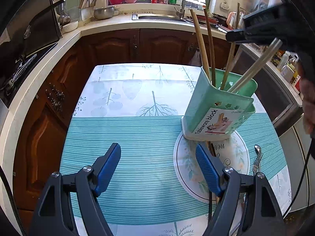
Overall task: Organize utensils
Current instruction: 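Grasp another wooden chopstick with the right gripper and drop it into the holder, then grasp a wooden chopstick with the right gripper and drop it into the holder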
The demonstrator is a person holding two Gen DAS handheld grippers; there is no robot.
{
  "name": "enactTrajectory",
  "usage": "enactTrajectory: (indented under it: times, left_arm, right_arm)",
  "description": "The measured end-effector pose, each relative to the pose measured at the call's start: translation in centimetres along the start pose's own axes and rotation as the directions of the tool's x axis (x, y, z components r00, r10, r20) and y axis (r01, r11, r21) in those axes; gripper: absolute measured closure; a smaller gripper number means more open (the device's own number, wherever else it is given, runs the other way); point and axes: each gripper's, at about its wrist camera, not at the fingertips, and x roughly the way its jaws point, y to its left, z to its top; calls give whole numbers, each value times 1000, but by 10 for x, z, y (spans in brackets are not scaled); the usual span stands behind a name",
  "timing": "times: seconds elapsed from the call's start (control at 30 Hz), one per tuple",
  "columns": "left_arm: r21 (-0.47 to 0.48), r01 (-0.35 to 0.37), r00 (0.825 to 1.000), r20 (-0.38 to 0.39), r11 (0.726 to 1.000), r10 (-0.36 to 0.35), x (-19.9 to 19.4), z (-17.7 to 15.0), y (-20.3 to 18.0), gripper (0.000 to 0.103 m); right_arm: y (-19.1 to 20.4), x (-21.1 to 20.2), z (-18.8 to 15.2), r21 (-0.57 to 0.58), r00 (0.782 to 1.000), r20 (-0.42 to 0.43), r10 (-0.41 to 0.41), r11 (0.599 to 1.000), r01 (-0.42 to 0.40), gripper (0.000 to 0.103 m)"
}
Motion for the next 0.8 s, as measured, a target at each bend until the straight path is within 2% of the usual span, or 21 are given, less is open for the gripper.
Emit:
enactTrajectory:
  times: [0.07, 0.13, 0.2, 0.27, 0.33, 0.4, 0.47, 0.67, 0.8]
  left_arm:
    - [0, 4, 1000, -2, 1000, -4, 0, -1, -1, 26]
    - [7, 8, 1000, 1, 1000, -8, -2, -3, -2, 26]
    - [14, 9, 1000, 5, 1000, -9, -3, -3, -3, 26]
    - [17, 10, 1000, 10, 1000, -10, -5, -4, -3, 26]
    - [18, 11, 1000, 12, 1000, -11, -6, -3, -4, 26]
    - [14, 14, 1000, 12, 1000, -14, -7, -3, -3, 26]
    - [12, 18, 1000, 13, 1000, -18, -8, -3, -4, 26]
    - [13, 24, 999, 21, 1000, -24, -11, -2, -5, 26]
    - [17, 27, 999, 24, 999, -28, -12, -3, -5, 26]
  right_arm:
    - [14, 7, 9, -36, 999, -38, -26, 999, 24, 98]
    - [28, 18, 16, -53, 995, -96, -16, 999, 11, 97]
    - [39, 25, 20, -47, 993, -117, -6, 999, 1, 94]
    - [45, 28, 22, -30, 994, -108, -1, 1000, -2, 91]
    - [46, 28, 23, 3, 994, -102, 29, 1000, -29, 84]
    - [45, 22, 25, 45, 996, -79, 48, 998, -44, 72]
    - [41, 12, 25, 76, 997, -53, 63, 995, -59, 68]
    - [36, -34, 34, 127, 991, 35, 133, 982, -136, 67]
    - [36, -68, 33, 96, 984, 71, 166, 980, -173, 67]
